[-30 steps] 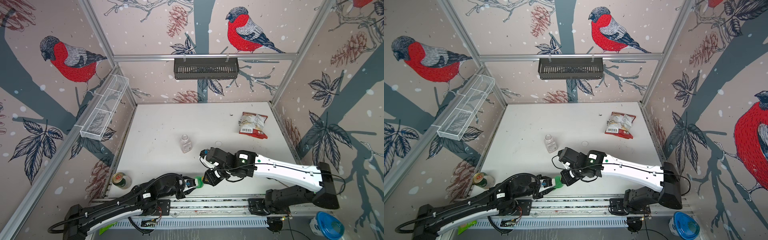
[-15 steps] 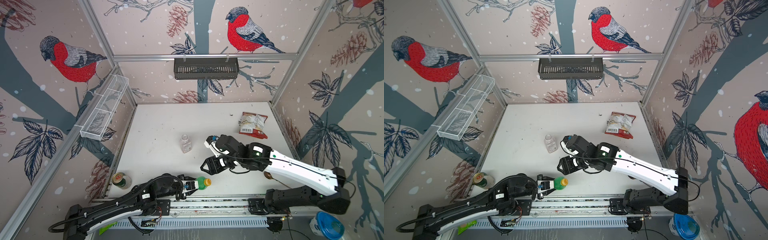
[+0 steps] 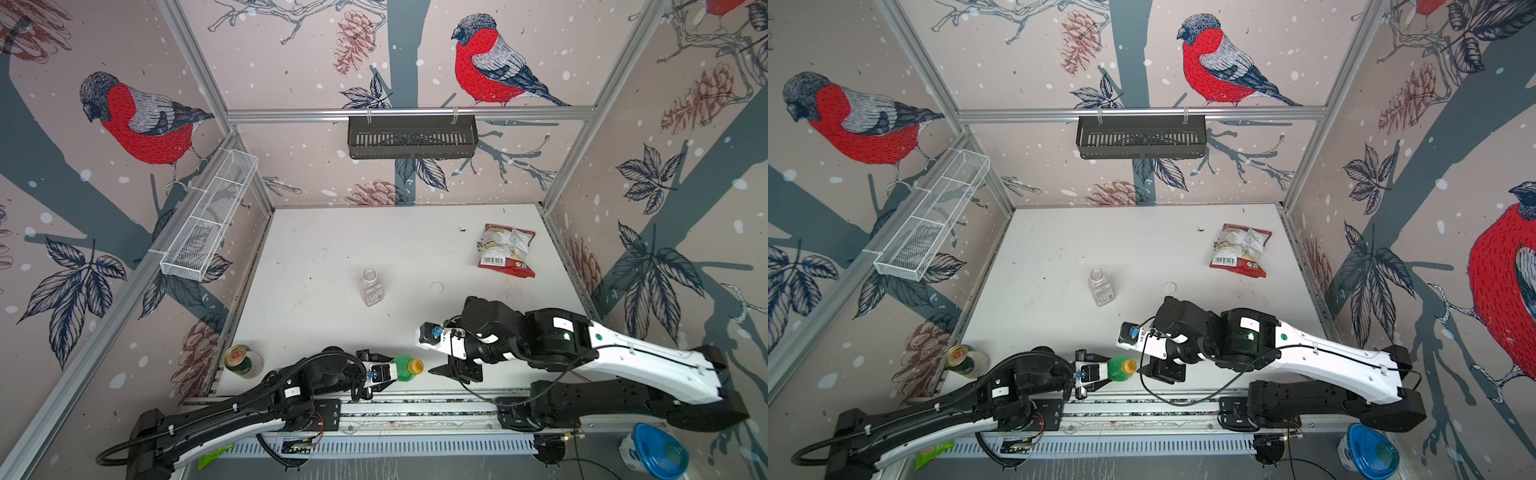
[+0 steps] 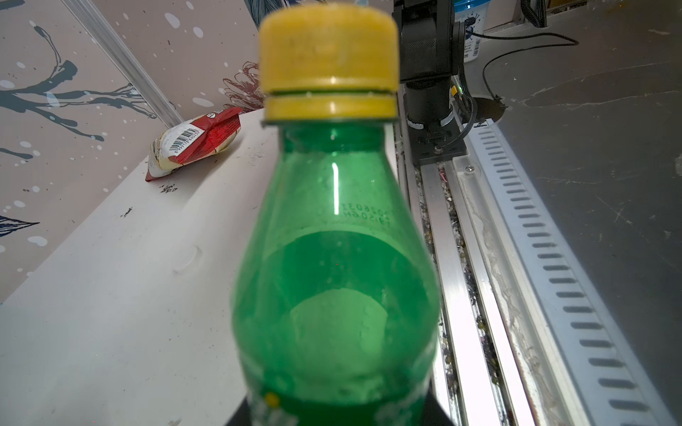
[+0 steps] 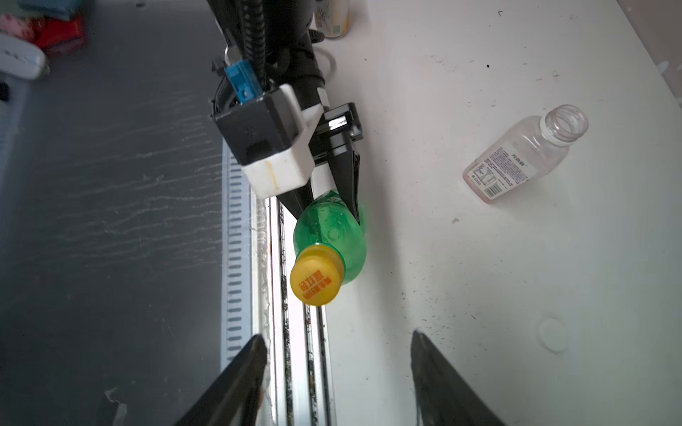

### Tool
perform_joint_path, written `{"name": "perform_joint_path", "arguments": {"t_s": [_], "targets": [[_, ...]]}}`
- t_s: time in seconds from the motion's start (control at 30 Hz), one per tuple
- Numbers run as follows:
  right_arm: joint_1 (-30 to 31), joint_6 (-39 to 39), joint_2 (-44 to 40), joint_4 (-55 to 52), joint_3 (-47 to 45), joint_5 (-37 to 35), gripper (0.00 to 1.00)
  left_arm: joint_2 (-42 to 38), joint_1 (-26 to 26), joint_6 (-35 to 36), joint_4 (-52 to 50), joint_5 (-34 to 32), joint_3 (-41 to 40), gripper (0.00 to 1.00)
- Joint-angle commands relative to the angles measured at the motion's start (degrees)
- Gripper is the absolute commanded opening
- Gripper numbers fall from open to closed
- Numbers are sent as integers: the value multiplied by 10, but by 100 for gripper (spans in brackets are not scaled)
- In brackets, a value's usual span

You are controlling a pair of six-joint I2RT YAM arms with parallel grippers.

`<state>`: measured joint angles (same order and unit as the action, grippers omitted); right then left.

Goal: Screw on the bottle caps
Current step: Screw the bottle cap onto the plastic bottle.

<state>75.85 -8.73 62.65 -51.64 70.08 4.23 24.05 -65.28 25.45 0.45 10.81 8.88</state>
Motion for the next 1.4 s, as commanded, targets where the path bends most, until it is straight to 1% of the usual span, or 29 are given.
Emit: {"name": "perform_joint_path", "arguments": {"t_s": [0.0, 0.13, 0.23, 0.37, 0.53, 0.67, 0.8, 0.93, 1.0, 1.1, 1.17, 1.23, 1.3, 1.37], "targets": [[18, -110, 25, -9, 1, -44, 61, 3, 0, 1, 20, 9, 4, 5], [40, -141, 53, 8, -3, -71, 58, 3, 0, 1, 18, 6, 4, 5], [55, -150, 65, 22, -3, -94, 54, 2, -1, 1, 17, 6, 4, 5], [67, -151, 70, 40, -8, -94, 50, 2, 0, 1, 17, 7, 3, 5], [78, -146, 80, 61, -14, -108, 42, 1, 0, 1, 18, 9, 3, 5], [84, -138, 86, 66, -19, -121, 38, -1, 0, 1, 18, 8, 3, 5], [87, -122, 89, 86, -26, -143, 29, -2, 0, 1, 18, 8, 3, 5], [86, -86, 89, 103, -35, -174, 16, -4, 0, 2, 18, 8, 4, 5], [84, -62, 89, 109, -38, -169, 11, -4, 0, 3, 18, 6, 3, 5], [74, -12, 89, 126, -43, -143, 2, -5, 0, 3, 19, 6, 3, 5], [58, 34, 89, 141, -44, -110, 1, -5, 0, 4, 19, 6, 3, 5], [33, 90, 89, 155, -46, -63, 0, -5, 0, 4, 19, 6, 3, 5], [17, 135, 89, 163, -45, -36, 0, -4, 0, 4, 20, 6, 3, 5], [5, 160, 105, 166, -44, -9, 0, -3, 0, 4, 20, 5, 3, 5]]}}
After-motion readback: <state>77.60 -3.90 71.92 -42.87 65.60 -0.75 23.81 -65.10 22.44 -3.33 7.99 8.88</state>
